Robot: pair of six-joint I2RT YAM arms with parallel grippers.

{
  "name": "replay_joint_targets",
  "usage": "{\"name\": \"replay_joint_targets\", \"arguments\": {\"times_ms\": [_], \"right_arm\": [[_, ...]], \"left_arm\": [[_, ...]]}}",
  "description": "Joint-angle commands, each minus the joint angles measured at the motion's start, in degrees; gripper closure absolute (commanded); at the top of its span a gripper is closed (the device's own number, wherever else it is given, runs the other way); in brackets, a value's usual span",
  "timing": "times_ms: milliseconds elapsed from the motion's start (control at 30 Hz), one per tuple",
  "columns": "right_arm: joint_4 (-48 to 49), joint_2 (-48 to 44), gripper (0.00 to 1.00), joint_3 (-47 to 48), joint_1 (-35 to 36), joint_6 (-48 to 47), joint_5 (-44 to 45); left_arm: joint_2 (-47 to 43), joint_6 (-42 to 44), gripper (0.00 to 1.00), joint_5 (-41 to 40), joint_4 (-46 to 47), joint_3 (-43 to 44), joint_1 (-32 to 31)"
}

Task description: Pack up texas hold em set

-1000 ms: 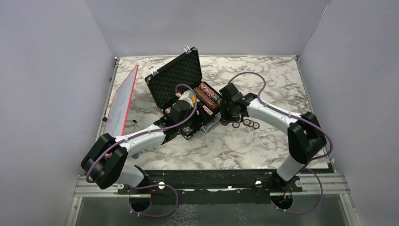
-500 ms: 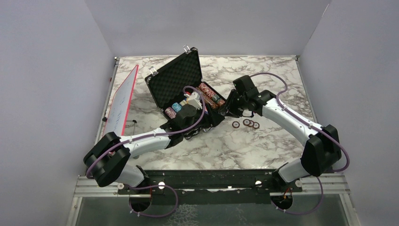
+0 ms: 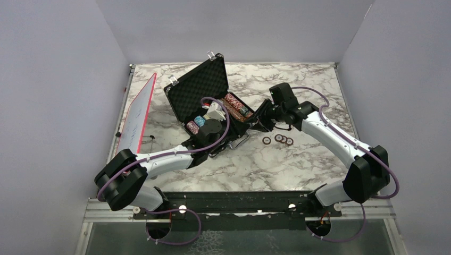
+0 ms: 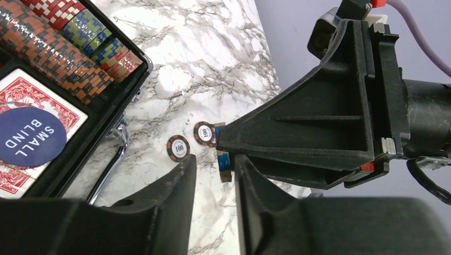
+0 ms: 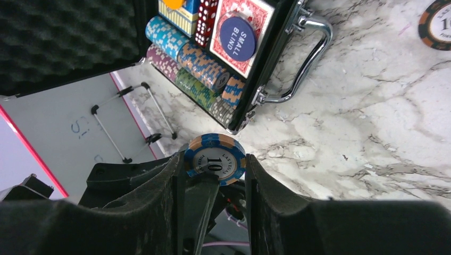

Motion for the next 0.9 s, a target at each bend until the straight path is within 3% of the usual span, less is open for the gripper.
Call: {"name": "replay_joint_targets", "arguments": {"times_ms": [0, 100, 167, 233, 300, 467, 567, 867], "right_arm": [[1.7, -1.0, 0.71, -1.0, -0.2, 1.2, -3.9], [1.6, -0.9, 0.66, -1.0, -0.2, 0.3, -4.1], [1.8, -0.8, 0.44, -0.9, -0.5, -1.8, -3.8], [0.7, -0.4, 0.19, 0.9, -1.1, -7.1, -2.9], [-1.2, 0.4, 0.09, 3.2, -2.5, -12.8, -2.0], [-4.4, -1.7, 0.08, 3.7, -6.8, -18.5, 1.1], [-4.8, -3.5, 0.09, 1.5, -8.4, -19.5, 2.6], [-6.1, -3.6, 0.12, -2.3, -9.6, -20.0, 2.3]], "left_arm": [[1.0, 1.2, 0.77, -1.5, 2.9, 1.5, -0.2], [1.0, 3.3, 0.91, -0.3, 3.4, 1.7, -0.2], [0.9, 6.0, 1.00, 0.5, 3.2, 1.8, -0.1], [0.1, 10.4, 1.00, 2.3, 2.7, 1.4, 0.0], [-1.1, 17.9, 1.00, 5.4, -0.6, 1.5, 0.3], [-3.2, 42.6, 1.00, 7.6, -23.8, 7.3, 0.5], [-3.6, 53.0, 1.00, 5.5, -35.6, 11.2, 0.7], [-4.0, 58.1, 1.00, 3.9, -43.6, 11.5, 6.3]]}}
